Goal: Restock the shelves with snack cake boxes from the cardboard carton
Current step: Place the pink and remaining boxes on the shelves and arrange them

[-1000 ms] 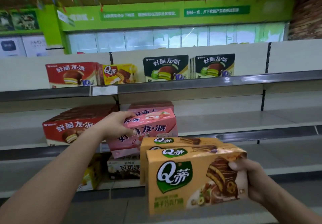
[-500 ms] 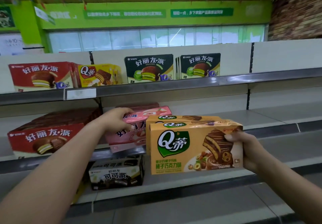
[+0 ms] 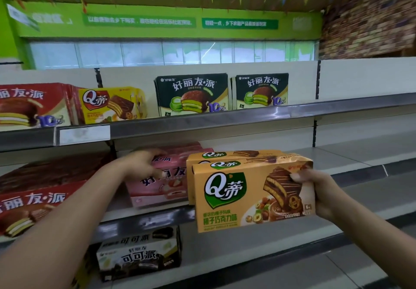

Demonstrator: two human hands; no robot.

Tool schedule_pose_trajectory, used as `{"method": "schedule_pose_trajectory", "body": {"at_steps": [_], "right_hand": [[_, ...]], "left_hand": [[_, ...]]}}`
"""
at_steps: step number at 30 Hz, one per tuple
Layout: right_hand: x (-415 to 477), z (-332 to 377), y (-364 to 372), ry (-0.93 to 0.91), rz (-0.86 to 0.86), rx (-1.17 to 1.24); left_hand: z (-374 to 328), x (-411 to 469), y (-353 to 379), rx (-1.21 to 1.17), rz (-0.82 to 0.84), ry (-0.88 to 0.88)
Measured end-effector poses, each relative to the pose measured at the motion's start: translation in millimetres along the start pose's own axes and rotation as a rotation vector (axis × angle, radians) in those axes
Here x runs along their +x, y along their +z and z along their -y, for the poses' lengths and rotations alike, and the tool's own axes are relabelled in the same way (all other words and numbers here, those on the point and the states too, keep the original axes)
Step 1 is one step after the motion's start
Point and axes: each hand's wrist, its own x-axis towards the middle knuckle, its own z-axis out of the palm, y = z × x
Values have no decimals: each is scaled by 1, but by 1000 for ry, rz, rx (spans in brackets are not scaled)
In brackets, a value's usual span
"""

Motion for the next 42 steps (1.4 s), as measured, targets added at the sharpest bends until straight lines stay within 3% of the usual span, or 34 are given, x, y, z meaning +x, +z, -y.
{"method": "schedule_pose_trajectory", "body": {"at_steps": [17, 25, 32, 35, 38, 42], "right_hand": [[23, 5, -36, -8, -120, -81], [55, 20, -73, 21, -68, -101], [96, 26, -106, 35, -66, -83], [113, 21, -117, 55, -58, -85], [126, 14, -121, 72, -26, -79], [140, 6, -127, 74, -60, -18]], "left_hand": [[24, 27, 11, 181, 2, 91], [23, 25, 13, 273, -46, -21], [-25, 8, 32, 409, -223, -17], [-76, 3, 50, 197, -213, 82], [-117, 12, 69, -254, -203, 152], [-165, 36, 96, -772, -221, -11]]}}
